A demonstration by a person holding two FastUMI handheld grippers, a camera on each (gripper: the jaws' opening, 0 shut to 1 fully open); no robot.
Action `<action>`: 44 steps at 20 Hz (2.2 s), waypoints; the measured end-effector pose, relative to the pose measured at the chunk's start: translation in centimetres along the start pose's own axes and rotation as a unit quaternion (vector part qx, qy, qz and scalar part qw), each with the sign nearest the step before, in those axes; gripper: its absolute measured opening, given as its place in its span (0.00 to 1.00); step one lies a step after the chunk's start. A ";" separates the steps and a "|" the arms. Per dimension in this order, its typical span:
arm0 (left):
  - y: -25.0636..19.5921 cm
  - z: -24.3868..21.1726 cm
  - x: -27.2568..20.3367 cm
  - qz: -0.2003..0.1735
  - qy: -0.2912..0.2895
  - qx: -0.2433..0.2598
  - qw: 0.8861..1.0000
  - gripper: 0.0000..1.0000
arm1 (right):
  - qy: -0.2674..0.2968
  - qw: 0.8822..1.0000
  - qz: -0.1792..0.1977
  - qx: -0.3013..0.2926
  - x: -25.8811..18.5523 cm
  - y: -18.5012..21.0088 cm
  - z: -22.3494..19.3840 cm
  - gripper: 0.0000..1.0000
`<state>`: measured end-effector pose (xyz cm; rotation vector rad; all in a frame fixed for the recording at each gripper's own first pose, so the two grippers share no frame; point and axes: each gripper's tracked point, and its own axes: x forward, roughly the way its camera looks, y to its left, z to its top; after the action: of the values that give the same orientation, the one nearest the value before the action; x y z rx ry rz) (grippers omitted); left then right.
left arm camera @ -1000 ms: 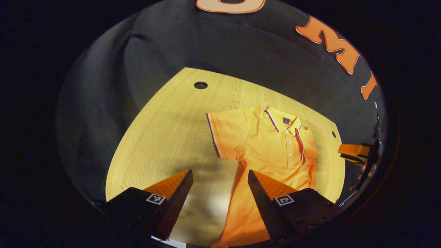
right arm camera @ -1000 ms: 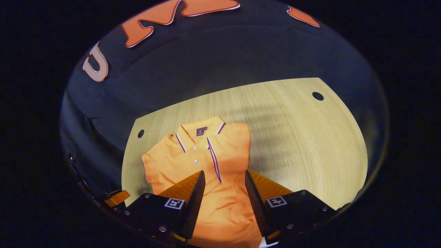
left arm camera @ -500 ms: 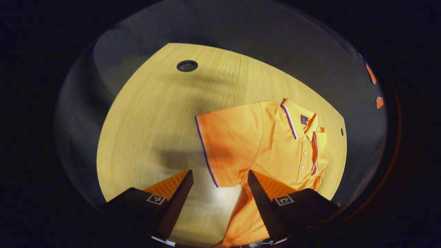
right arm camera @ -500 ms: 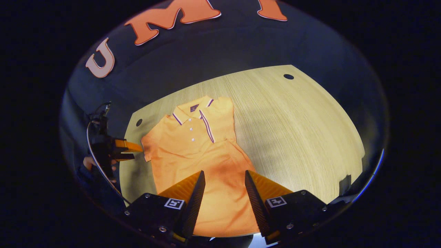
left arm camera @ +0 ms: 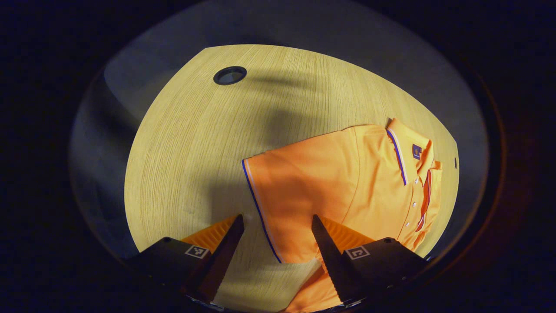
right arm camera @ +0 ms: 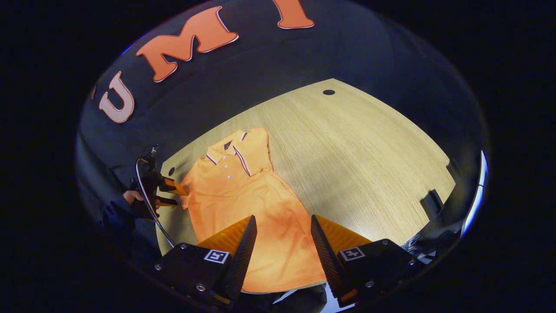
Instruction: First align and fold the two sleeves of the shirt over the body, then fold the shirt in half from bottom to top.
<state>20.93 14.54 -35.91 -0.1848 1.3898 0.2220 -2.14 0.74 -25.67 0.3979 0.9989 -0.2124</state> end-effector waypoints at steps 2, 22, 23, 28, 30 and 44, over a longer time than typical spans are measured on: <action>0.4 0.4 0.5 0.015 0.003 0.028 0.999 0.91 | -0.005 1.000 -0.007 0.014 -0.6 -1.1 -0.3 0.78; -15.1 3.5 -5.4 -0.095 -0.100 0.236 0.962 0.11 | -0.011 0.997 -0.048 0.067 -2.5 -5.3 -3.7 0.77; -16.1 3.4 -5.4 -0.101 -0.101 0.245 0.959 0.08 | -0.011 0.996 -0.049 0.067 -2.6 -5.4 -3.7 0.77; -21.3 0.8 -6.0 -0.192 -0.087 0.255 0.944 0.33 | -0.010 0.995 -0.056 0.077 -2.5 -5.4 -3.8 0.77; -21.7 0.2 -6.3 -0.202 -0.087 0.264 0.939 0.59 | -0.012 0.995 -0.056 0.077 -2.4 -5.5 -3.8 0.77; -16.3 -6.2 -21.0 -0.172 -0.306 0.187 0.917 0.80 | -0.078 0.992 0.066 -0.069 -2.1 -0.4 2.8 0.95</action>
<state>15.83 -3.79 -16.33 -0.0289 0.7334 -0.2675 -1.19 -0.78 -22.65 0.3140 0.8241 -0.0525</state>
